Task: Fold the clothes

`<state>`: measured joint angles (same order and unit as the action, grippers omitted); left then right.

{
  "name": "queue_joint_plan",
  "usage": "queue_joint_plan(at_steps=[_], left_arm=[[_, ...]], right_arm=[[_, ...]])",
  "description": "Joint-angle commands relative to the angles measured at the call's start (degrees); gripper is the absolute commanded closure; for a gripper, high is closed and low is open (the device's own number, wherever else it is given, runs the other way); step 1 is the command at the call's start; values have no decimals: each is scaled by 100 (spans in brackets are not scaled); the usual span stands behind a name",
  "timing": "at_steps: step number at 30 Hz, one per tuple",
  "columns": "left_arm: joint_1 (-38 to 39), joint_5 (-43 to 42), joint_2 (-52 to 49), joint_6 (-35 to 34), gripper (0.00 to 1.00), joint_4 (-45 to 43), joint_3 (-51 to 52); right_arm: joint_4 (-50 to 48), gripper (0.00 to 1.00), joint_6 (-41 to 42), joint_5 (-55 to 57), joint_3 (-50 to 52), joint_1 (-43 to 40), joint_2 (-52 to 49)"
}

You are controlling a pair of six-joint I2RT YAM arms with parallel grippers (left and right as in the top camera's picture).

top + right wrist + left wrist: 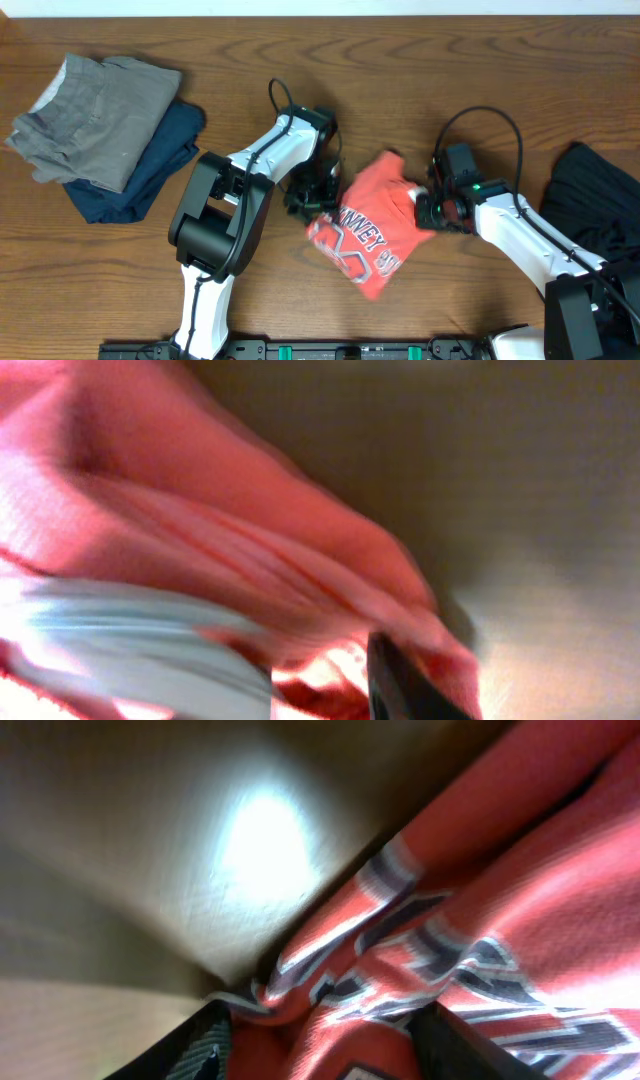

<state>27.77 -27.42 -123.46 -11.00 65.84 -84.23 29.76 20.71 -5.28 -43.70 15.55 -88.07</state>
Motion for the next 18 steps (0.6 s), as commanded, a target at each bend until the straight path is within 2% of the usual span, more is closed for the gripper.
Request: queue_joint_plan(at_steps=[1, 5, 9, 11, 12, 13, 14, 15, 16, 18], left_arm=[[-4, 138, -85, -415, 42, 417, 236], [-4, -66, 35, -562, 42, 765, 247], [-44, 118, 562, -560, 42, 706, 173], [-116, 402, 905, -555, 41, 595, 57], [-170, 525, 1099, -520, 37, 463, 9], [-229, 544, 1303, -400, 28, 271, -13], [-291, 540, 1493, -275, 9, 28, -13], [-339, 535, 1652, -127, 2, -216, -13], [-378, 529, 1764, 22, 2, -409, -13], [-459, 306, 1882, 448, 2, -800, -13]], right_arm=[[-551, 72, -175, 369, -59, -92, 26], [-741, 70, -601, 243, -339, -90, 35], [57, 70, -693, 199, -828, -92, 199], [461, 65, -708, 247, -1071, -94, 354], [643, 63, -708, 271, -1185, -98, 455], [778, 60, -706, 308, -1268, -105, 542], [938, 55, -704, 361, -1364, -116, 669], [1067, 44, -706, 393, -1427, -129, 782], [1189, 34, -704, 402, -1473, -140, 901], [1355, 31, -695, 398, -1497, -170, 1108]])
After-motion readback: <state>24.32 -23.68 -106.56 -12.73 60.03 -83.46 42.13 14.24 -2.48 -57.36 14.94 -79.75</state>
